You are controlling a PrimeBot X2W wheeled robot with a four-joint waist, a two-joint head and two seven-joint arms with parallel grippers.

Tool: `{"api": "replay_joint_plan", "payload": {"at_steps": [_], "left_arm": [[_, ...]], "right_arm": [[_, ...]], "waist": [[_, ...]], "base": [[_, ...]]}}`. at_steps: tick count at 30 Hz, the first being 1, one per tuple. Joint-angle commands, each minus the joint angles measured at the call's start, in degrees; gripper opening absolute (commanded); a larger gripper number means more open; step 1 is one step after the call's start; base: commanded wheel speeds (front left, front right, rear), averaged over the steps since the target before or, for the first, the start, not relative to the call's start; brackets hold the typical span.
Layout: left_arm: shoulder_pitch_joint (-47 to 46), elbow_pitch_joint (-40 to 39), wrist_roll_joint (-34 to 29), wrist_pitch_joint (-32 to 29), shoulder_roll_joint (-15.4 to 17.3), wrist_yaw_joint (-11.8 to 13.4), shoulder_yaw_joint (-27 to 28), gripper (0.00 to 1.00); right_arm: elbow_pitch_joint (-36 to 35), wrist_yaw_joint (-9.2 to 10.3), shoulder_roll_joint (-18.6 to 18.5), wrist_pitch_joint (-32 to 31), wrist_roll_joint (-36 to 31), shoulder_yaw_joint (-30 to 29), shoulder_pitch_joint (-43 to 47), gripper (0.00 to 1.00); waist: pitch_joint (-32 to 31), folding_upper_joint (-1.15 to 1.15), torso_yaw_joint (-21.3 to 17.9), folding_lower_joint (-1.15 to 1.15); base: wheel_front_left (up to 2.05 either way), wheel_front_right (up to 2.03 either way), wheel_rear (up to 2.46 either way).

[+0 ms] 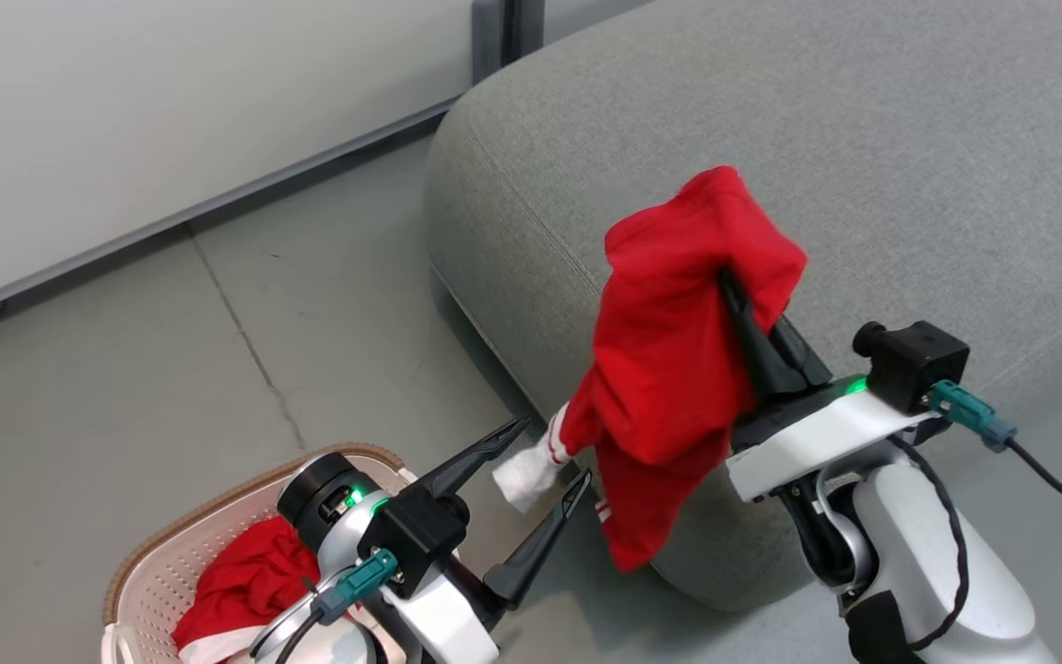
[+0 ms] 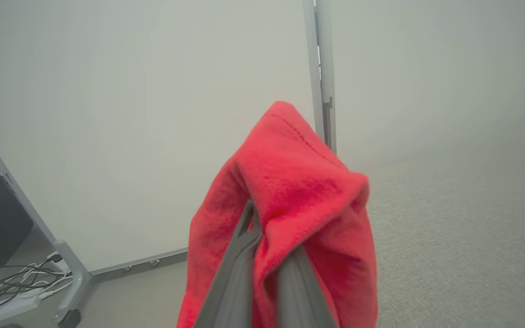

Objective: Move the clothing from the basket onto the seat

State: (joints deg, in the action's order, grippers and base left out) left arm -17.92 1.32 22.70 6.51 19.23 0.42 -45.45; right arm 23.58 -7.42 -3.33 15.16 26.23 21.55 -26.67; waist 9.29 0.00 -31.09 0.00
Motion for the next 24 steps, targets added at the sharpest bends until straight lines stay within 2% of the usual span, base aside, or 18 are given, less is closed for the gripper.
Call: {"api": "replay_joint_plan", "payload": {"at_steps": [1,10,17,24], "left_arm": [[-0.77,-0.02,-0.10,-0.13,0.49,-0.30,0.14,1.00],[-5.36,-0.25,-1.08,-1.48,0.64,-2.45,-0.66,1.00],[-8.95,-2.17,-1.69,-2.85,1.10,-2.99,-0.43,1.00],[-11.92,-5.44,-3.47,-5.23,3.30,-2.51,0.19,1.00]], "right_arm": [[-0.24,-0.13,0.12,0.16,-0.43,-0.40,0.13,0.00],[-0.21,-0.13,0.11,0.16,-2.88,-12.01,-4.58,0.00],[2.46,-0.13,-1.32,0.16,-3.20,-20.74,-16.16,0.00],[6.95,-0.13,-4.07,0.16,-3.30,-28.15,-27.60,0.00]], "waist": [[0.65,0.00,-0.45,0.00],[3.14,0.00,-0.82,0.00],[6.17,0.00,-0.78,0.00],[12.25,0.00,0.10,0.00]], "base": [[0.00,0.00,0.00],[0.00,0.00,0.00],[0.00,0.00,0.00],[0.00,0.00,0.00]]}}
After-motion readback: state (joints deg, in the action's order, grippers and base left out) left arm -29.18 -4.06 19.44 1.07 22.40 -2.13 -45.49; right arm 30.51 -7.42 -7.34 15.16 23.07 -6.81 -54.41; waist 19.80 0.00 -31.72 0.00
